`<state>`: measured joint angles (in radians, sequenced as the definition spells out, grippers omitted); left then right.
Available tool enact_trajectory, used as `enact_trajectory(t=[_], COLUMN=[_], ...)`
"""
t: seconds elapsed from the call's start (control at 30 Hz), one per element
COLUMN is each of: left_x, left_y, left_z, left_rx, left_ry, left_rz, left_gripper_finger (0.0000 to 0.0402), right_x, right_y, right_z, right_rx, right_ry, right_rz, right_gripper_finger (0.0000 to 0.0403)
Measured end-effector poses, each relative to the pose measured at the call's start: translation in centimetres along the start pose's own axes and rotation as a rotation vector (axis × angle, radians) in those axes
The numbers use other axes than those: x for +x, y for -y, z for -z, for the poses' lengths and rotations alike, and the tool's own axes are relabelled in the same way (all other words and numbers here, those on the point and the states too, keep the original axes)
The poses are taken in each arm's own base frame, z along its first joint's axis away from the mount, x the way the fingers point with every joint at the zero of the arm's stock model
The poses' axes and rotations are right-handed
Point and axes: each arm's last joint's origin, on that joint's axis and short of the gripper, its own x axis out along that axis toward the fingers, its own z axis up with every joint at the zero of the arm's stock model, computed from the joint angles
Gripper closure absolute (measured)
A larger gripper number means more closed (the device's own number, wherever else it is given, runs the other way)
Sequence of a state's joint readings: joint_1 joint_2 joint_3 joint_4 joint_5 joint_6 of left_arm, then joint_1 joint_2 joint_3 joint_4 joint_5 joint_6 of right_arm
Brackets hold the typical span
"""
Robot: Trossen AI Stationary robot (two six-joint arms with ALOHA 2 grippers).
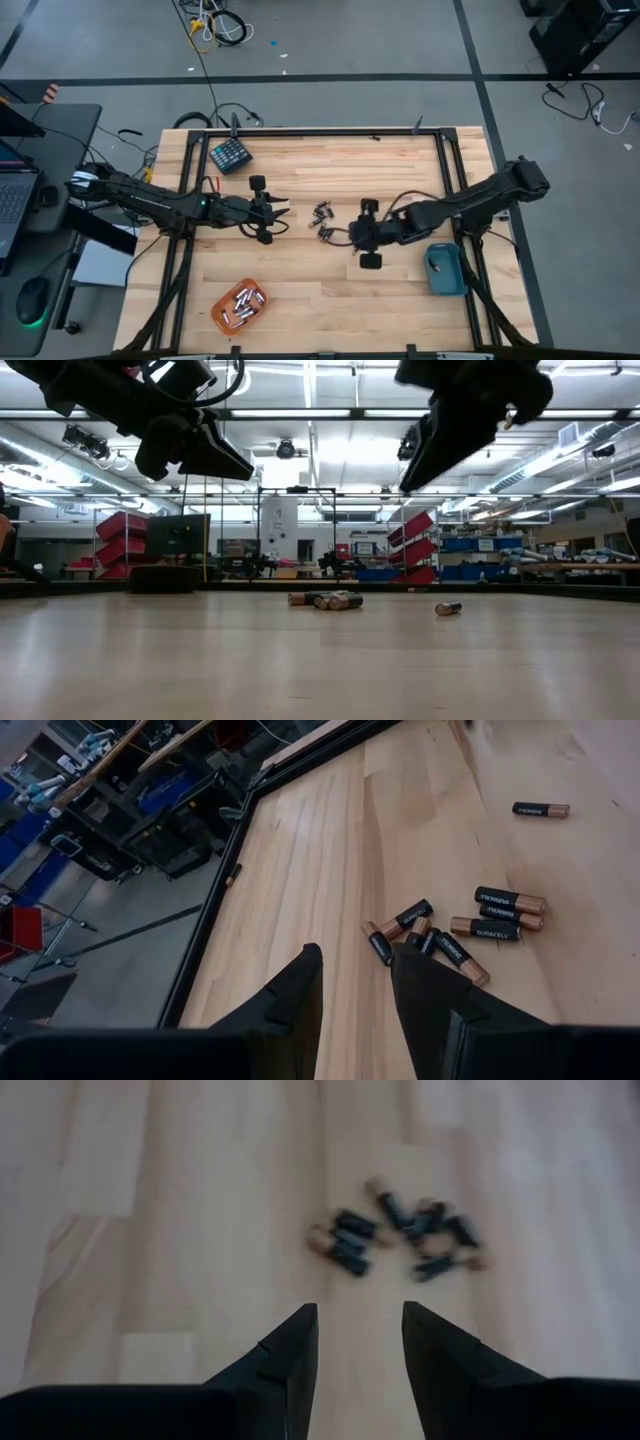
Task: Sort batteries
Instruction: Put the black battery into the blue bin
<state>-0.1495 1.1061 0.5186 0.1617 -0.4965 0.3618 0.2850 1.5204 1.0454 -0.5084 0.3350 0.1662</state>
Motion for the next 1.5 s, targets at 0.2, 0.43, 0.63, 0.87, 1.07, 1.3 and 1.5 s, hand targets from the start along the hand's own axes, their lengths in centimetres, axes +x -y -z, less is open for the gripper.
enact_trajectory(t=[0.2,0.43,0.63,0.87,1.07,1.3,1.5], left_x=[0.0,0.0,0.0,0.0,0.0,0.0,0.0], left_y=[0.0,0.1,0.1,0.1,0.1,0.2,0.2], left_z=[0.1,0.2,0.2,0.2,0.2,0.3,0.3], left_rx=[0.004,0.009,0.009,0.011,0.012,0.017,0.017], left_ry=[-0.005,-0.014,-0.014,-0.018,-0.020,-0.024,-0.024], left_rz=[0.007,0.010,0.010,0.012,0.015,0.027,0.027], left_gripper_finger=[0.0282,0.0282,0.0282,0.0282,0.0282,0.0282,0.0282], right_x=[3.6,6.0,6.9,7.9,8.8,9.3,9.3], right_y=[-1.4,-2.6,-2.8,-2.5,-1.7,-1.2,-1.1], right_z=[0.9,2.2,3.4,3.9,3.8,3.9,3.9], right_rx=[-0.011,-0.045,-0.108,-0.124,-0.085,0.022,0.068], right_ry=[-0.106,-0.211,-0.316,-0.361,-0.373,-0.405,-0.413], right_rz=[-0.070,-0.092,-0.111,-0.094,-0.123,-0.184,-0.179], right_gripper_finger=[0.0263,0.0263,0.0262,0.0262,0.0263,0.0304,0.0386])
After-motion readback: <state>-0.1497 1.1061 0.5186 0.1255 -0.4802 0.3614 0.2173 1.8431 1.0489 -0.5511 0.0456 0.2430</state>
